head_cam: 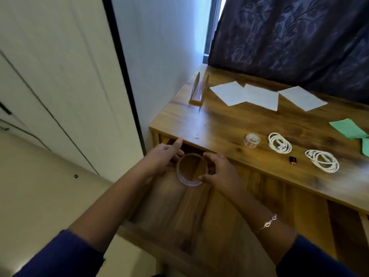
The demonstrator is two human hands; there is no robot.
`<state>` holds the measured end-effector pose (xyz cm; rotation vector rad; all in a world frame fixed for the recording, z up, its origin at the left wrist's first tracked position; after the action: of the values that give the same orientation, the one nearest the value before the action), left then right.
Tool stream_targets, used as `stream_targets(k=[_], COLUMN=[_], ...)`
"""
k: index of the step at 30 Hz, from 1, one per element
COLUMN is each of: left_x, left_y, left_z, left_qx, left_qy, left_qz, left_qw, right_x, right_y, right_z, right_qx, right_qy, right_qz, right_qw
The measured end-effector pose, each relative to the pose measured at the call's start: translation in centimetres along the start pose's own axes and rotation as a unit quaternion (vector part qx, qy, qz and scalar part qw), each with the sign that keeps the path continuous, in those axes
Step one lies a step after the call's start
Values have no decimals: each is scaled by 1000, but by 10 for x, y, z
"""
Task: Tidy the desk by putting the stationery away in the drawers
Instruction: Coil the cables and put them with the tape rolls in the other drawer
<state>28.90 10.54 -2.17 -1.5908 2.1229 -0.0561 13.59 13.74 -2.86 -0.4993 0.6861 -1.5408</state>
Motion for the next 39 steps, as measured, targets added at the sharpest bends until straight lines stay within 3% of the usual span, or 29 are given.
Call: stream_targets(k=[6,12,20,29,31,35,39], left_x=[-31,-27,-12,-11,-10,-12,2], left_y=[-3,-13,-10,-5,1,29,68], left_z=[63,95,120,116,95,40,10], left_qx=[74,122,261,342,396,413,477], left_qy=[-84,-130,-109,-49,32,242,321], left_qz=[20,14,17,23,-17,-56,-41], left_qw=[994,984,959,938,918,876,817], right_x=[-42,-44,-32,-47,-49,-39,-13], right_y=[71,131,151,149,130,52,-55], right_z=[1,-30,-24,-28,-31,-39,-52], right_qx=[-9,-24,-48,36,8,-94,-158], right_qy=[-8,60,48,41,28,-66,-88], right_qz=[75,129,154,222,194,39,-177], right_qw=[997,990,986,973,981,993,967])
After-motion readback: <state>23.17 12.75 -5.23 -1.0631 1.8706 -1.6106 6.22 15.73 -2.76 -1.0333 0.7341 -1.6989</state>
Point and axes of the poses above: each hand's wrist, its own x-axis towards the middle knuckle, its own y-axis out of the palm, z = x × y, the point moved 9 cm from there along x, towards the middle knuckle, and after that the axes turned 4 degrees about -z, right-handed, at the moved point
